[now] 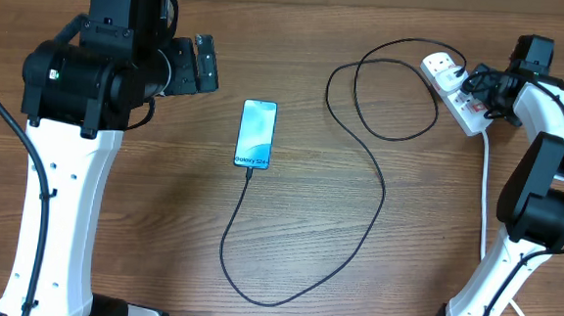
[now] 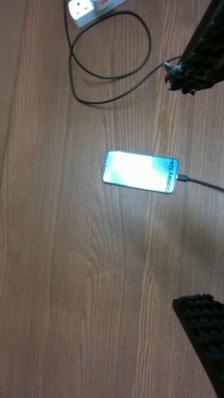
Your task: Plug charger to phone and switch on socket
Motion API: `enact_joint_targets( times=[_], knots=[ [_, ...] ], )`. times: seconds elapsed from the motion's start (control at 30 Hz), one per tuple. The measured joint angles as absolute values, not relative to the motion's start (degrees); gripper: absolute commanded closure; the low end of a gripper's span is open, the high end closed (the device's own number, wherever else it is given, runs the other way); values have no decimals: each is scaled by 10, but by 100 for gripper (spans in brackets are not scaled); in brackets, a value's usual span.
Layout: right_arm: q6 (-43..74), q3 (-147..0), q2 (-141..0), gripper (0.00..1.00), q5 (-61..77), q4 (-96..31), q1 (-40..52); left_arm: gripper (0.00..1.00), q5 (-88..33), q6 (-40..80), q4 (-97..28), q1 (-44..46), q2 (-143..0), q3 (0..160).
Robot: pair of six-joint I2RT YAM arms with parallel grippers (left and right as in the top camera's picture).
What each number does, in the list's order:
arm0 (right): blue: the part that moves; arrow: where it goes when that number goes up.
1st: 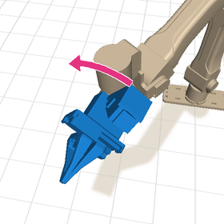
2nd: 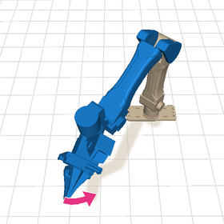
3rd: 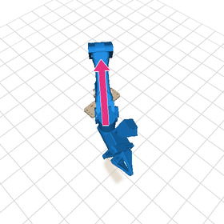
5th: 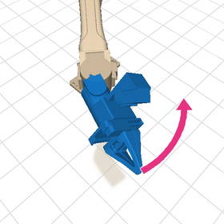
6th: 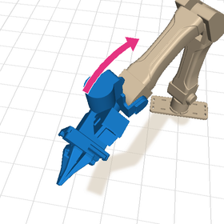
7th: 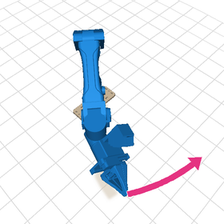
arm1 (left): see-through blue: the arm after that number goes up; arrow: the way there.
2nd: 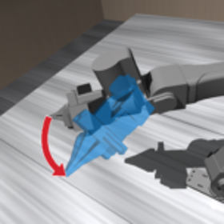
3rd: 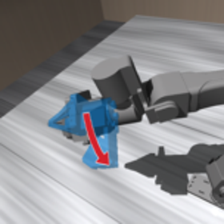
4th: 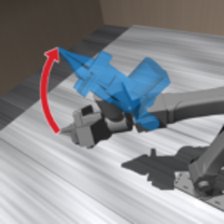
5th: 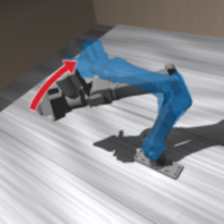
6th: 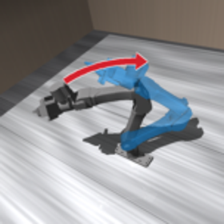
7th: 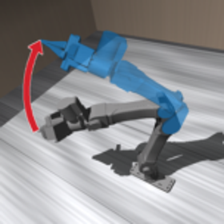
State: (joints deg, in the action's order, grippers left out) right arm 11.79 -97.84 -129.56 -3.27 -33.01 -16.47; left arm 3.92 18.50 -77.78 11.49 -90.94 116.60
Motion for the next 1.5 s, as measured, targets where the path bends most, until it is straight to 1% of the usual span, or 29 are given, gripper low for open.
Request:
enact_joint_targets(
  times=[1.5],
  knots=[
    [120,-986,-1296,0,-1,-364,-169,0,39,185,-778,115,-909,1166]
  ],
)
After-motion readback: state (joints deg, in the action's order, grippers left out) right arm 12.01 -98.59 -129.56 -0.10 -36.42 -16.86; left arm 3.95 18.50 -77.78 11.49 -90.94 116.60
